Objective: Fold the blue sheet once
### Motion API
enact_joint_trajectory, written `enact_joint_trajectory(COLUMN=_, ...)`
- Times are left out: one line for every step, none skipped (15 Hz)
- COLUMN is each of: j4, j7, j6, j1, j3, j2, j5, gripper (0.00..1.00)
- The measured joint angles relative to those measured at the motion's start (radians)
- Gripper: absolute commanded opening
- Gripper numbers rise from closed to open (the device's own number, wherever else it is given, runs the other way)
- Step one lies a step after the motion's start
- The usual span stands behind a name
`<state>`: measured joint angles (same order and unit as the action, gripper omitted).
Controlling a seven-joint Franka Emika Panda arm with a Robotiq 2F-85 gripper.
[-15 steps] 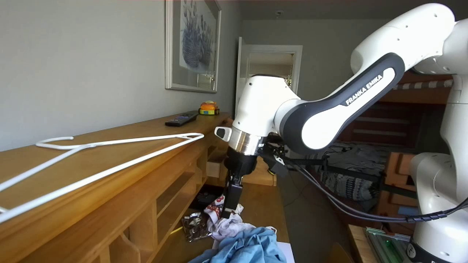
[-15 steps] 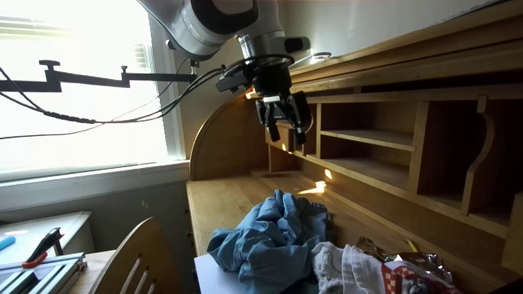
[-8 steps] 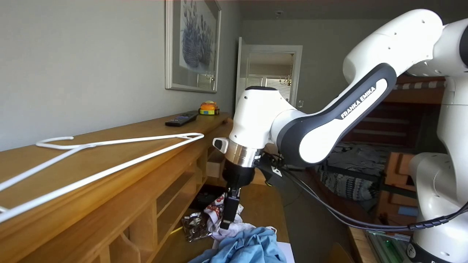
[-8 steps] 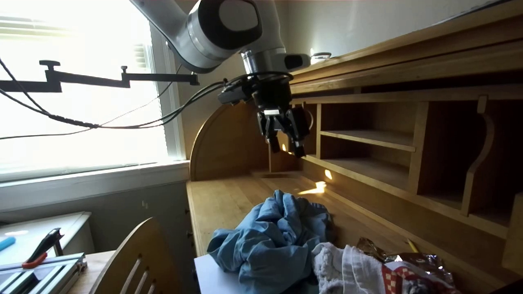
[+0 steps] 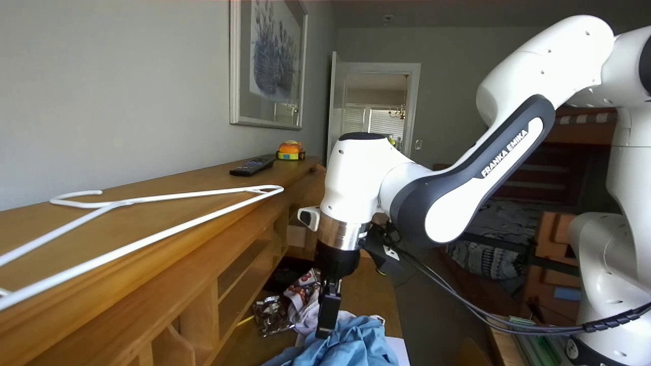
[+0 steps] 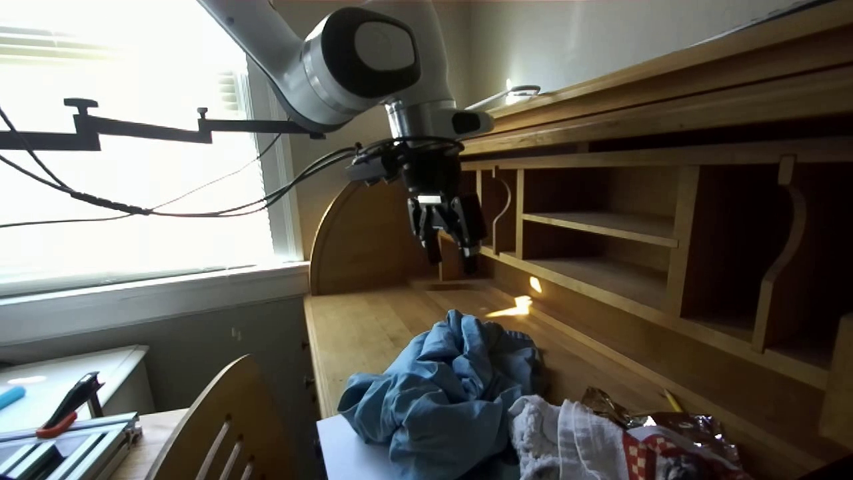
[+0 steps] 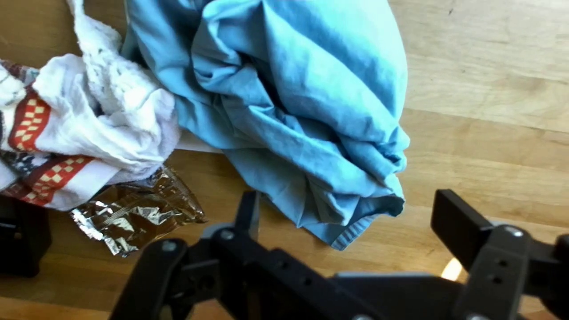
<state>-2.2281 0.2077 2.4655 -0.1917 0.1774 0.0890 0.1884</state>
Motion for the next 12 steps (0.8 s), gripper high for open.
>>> enact_joint_trajectory(j4=-0.001, j7=0.022, j6=0.006, j1=-0.013, j3=0.003, j2=0.014, j5=0.007, gripper=1.00)
enact_joint_trajectory(j4=-0.001, j7=0.046, j6=0.014, j1=-0.026, j3=0.005, j2=0.028, j5=0.021, gripper=1.00)
enact_joint_trajectory(j4=-0.001, j7=0.073, j6=0.023, j1=-0.037, j3=0.005, j2=0.043, j5=0.043, gripper=1.00)
enact_joint_trajectory(j4=-0.001, j7=0.097, j6=0.028, j1=-0.047, j3=0.004, j2=0.055, j5=0.066, gripper=1.00)
enact_joint_trajectory(j4=-0.001, j7=0.120, j6=0.032, j1=-0.055, j3=0.004, j2=0.067, j5=0.089, gripper=1.00)
enact_joint_trajectory(j4=0.000, j7=0.145, j6=0.034, j1=-0.063, j3=0.000, j2=0.079, j5=0.118, gripper=1.00)
enact_joint_trajectory(j4=0.000, j7=0.171, j6=0.036, j1=-0.071, j3=-0.004, j2=0.092, j5=0.148, gripper=1.00)
enact_joint_trajectory(j4=0.000, j7=0.200, j6=0.040, j1=-0.080, j3=-0.010, j2=0.103, j5=0.182, gripper=1.00)
enact_joint_trajectory(j4=0.000, j7=0.236, j6=0.048, j1=-0.090, j3=-0.021, j2=0.113, j5=0.229, gripper=1.00)
enact_joint_trajectory(j4=0.000, j7=0.272, j6=0.061, j1=-0.101, j3=-0.032, j2=0.122, j5=0.272, gripper=1.00)
enact_joint_trajectory(j4=0.001, j7=0.306, j6=0.076, j1=-0.111, j3=-0.044, j2=0.128, j5=0.315, gripper=1.00)
enact_joint_trajectory(j4=0.001, j7=0.339, j6=0.089, j1=-0.120, j3=-0.057, j2=0.133, j5=0.358, gripper=1.00)
